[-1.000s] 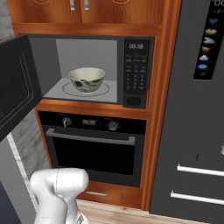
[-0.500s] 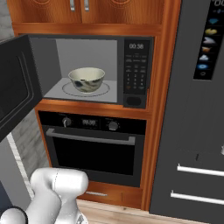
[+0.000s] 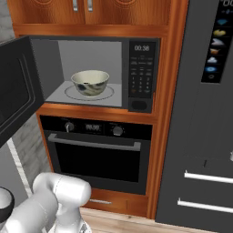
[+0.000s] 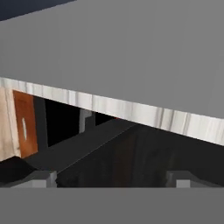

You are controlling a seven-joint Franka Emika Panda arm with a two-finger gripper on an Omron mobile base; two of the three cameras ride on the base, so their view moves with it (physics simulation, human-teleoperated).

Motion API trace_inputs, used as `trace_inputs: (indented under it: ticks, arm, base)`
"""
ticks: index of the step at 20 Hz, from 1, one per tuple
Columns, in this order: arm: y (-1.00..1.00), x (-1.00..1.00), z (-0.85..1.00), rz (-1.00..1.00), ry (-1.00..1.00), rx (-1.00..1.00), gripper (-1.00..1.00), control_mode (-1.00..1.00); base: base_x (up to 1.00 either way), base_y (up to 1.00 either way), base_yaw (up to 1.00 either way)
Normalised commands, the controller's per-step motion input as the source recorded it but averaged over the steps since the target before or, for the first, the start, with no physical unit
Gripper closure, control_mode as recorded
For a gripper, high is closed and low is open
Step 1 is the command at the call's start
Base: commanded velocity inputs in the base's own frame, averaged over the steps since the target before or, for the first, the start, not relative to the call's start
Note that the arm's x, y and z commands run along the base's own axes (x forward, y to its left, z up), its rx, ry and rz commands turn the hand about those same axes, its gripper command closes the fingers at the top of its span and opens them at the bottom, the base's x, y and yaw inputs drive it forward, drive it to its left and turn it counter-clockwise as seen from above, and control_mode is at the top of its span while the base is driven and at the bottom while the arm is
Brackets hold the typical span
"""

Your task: Pick the eggplant from the sink and place it in the bowl. Then pick the bowl and place it in the microwave. Then close the microwave door and press the start button.

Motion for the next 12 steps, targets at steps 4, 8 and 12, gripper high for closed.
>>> trace_inputs:
  ticks: [4, 8, 12]
  arm:
    - [-0.79, -0.02, 0.00, -0.13, 0.00, 0.03, -1.00, -1.00]
    - [-1.00, -0.20, 0.00, -0.07, 0.00, 0.10, -1.00, -1.00]
    - [-1.00, -0.09, 0.00, 0.00, 0.00, 0.12, -1.00, -1.00]
  base:
    - [0.00, 0.00, 0.00]
    - [0.00, 0.00, 0.00]
    - [0.00, 0.00, 0.00]
